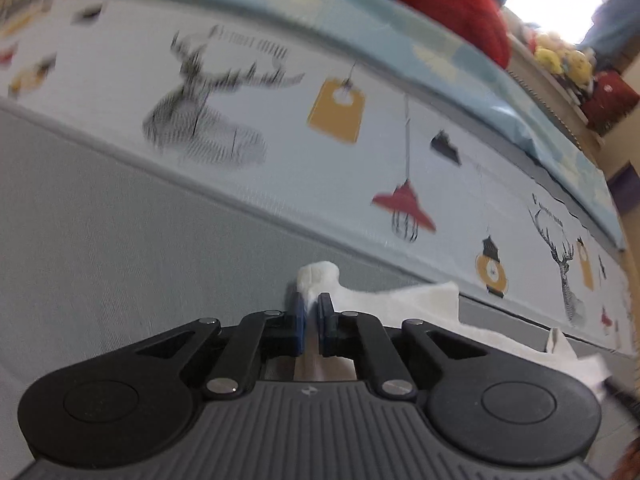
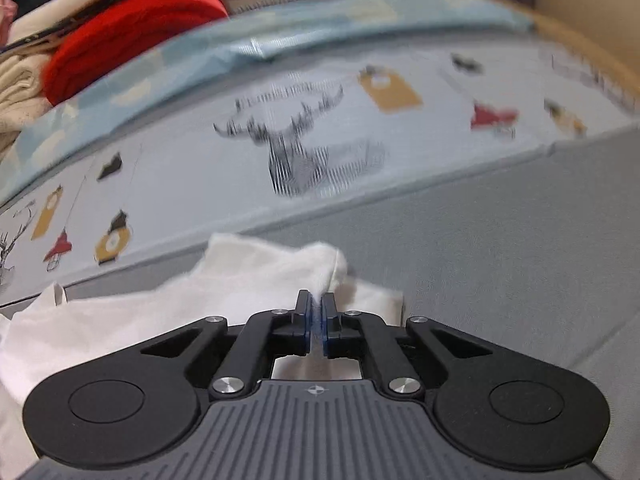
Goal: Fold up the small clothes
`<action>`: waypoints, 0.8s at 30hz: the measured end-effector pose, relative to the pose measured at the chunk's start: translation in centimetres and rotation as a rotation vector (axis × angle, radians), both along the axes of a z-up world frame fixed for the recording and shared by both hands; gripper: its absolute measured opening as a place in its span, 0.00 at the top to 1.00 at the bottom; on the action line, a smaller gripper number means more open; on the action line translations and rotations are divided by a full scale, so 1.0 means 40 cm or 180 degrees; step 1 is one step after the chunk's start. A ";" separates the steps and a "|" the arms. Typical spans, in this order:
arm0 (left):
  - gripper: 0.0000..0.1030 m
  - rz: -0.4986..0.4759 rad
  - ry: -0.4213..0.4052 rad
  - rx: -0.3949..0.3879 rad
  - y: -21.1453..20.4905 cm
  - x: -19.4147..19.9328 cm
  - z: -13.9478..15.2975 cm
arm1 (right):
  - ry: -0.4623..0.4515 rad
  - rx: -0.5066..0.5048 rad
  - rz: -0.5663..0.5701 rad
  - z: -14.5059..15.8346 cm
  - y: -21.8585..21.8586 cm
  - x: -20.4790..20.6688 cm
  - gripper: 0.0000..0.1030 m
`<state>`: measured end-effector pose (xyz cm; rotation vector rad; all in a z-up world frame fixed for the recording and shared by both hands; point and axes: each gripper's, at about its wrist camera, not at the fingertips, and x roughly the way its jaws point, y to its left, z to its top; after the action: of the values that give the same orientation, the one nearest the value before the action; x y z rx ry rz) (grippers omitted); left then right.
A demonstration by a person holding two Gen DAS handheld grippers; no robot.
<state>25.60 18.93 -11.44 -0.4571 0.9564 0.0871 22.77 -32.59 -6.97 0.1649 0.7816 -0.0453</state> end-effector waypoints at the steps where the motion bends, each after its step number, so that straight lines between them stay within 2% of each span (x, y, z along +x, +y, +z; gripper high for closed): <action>1: 0.97 -0.0002 -0.0081 0.0031 -0.003 0.000 0.011 | -0.0147 -0.0040 -0.0021 0.017 0.002 -0.007 0.97; 3: 0.97 0.0051 -0.0308 0.0097 -0.008 -0.006 0.038 | -0.0451 -0.0140 -0.0076 0.051 0.007 -0.023 0.97; 6: 0.97 0.0113 -0.0597 0.0188 -0.021 -0.013 0.071 | -0.0754 -0.0301 -0.0246 0.079 0.015 -0.034 0.97; 7: 0.96 0.0130 -0.0630 0.0198 -0.025 -0.014 0.076 | -0.0841 -0.0329 -0.0291 0.084 0.018 -0.036 0.97; 9: 0.89 0.0175 -0.0454 0.0216 -0.025 -0.005 0.070 | -0.0894 -0.0355 -0.0405 0.084 0.020 -0.030 0.97; 10: 0.79 0.0177 -0.0315 0.0166 -0.021 -0.001 0.060 | -0.0834 -0.0368 -0.0469 0.079 0.021 -0.023 0.94; 11: 0.74 0.0165 -0.0221 0.0047 -0.012 -0.003 0.050 | -0.0697 -0.0349 -0.0517 0.069 0.019 -0.013 0.77; 13: 0.74 0.0091 -0.0049 -0.0098 -0.003 -0.009 0.037 | -0.0232 -0.0106 -0.0443 0.035 0.006 0.014 0.60; 15: 0.74 -0.0067 0.0122 -0.0197 -0.002 -0.018 0.024 | 0.0024 0.0071 -0.0357 0.020 -0.007 0.014 0.60; 20: 0.68 -0.0441 0.0488 -0.0331 -0.019 -0.080 -0.005 | 0.0235 0.0007 -0.0097 0.037 -0.018 -0.041 0.59; 24: 0.67 -0.0417 0.0858 -0.0479 -0.003 -0.134 -0.040 | 0.0731 0.0198 0.0126 0.021 -0.032 -0.101 0.56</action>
<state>20.26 18.79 -13.05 -0.5284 1.2609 -0.0437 18.74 -33.85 -6.14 0.2055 1.0157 -0.0025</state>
